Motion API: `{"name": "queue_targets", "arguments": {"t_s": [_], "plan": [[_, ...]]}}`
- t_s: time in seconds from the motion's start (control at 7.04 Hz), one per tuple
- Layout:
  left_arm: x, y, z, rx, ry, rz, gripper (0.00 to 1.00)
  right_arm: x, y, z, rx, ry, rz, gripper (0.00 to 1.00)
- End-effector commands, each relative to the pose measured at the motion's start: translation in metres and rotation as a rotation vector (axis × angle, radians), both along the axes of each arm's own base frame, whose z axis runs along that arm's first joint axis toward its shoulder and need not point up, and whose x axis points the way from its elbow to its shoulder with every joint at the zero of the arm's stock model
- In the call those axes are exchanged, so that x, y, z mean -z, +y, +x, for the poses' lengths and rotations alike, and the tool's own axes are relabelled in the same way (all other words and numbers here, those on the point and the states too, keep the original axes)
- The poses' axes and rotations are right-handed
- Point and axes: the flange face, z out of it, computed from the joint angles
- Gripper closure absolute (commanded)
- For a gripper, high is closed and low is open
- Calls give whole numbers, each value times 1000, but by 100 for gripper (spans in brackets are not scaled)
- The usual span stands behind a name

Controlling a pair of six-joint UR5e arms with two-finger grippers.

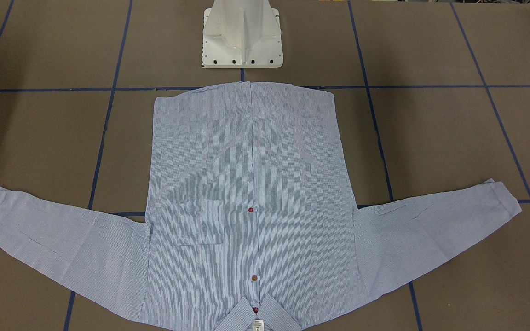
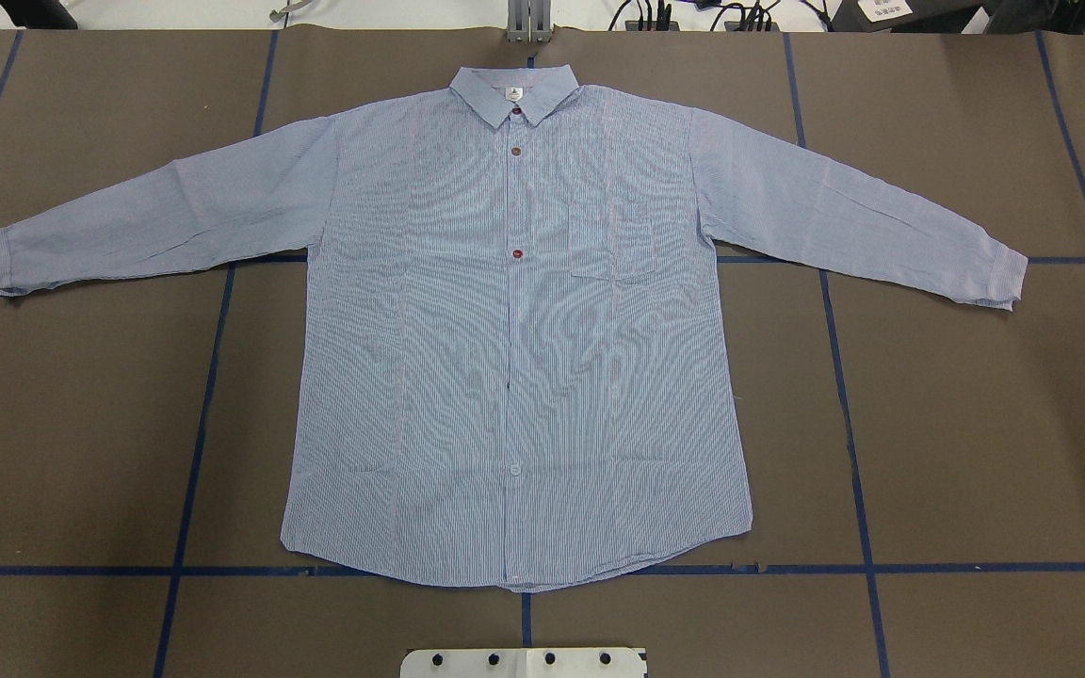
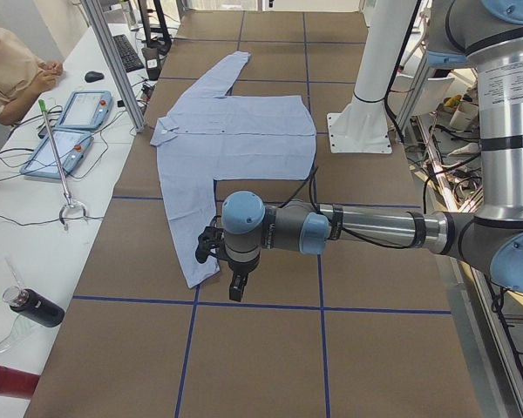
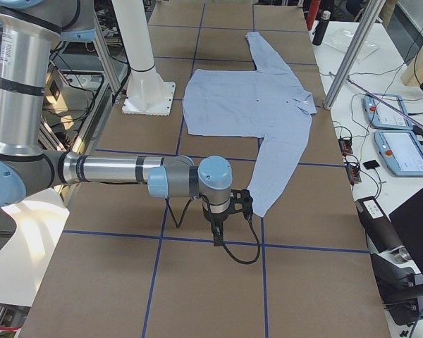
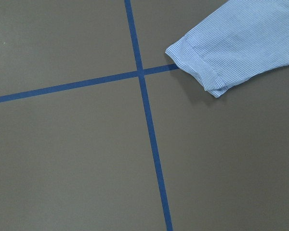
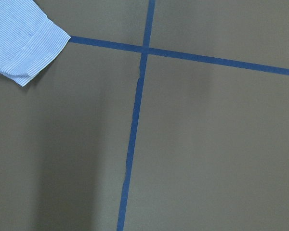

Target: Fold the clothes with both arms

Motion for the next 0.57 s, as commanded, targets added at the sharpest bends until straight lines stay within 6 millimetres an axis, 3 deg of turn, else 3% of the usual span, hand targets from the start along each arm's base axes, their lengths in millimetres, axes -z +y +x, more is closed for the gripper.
{"name": "queue_targets", "arguments": {"t_s": [0.0,0.28,0.43], "plan": [[-2,1,-1,3,-12,16,0,2,0,0,1,0,4,0],[-2,0,-1,1,-11,43,0,31,-4,-2,4,-6,71,0],[14,-7,0,4,-1,131,0,36,-5,-5,5,-13,79,0]]}}
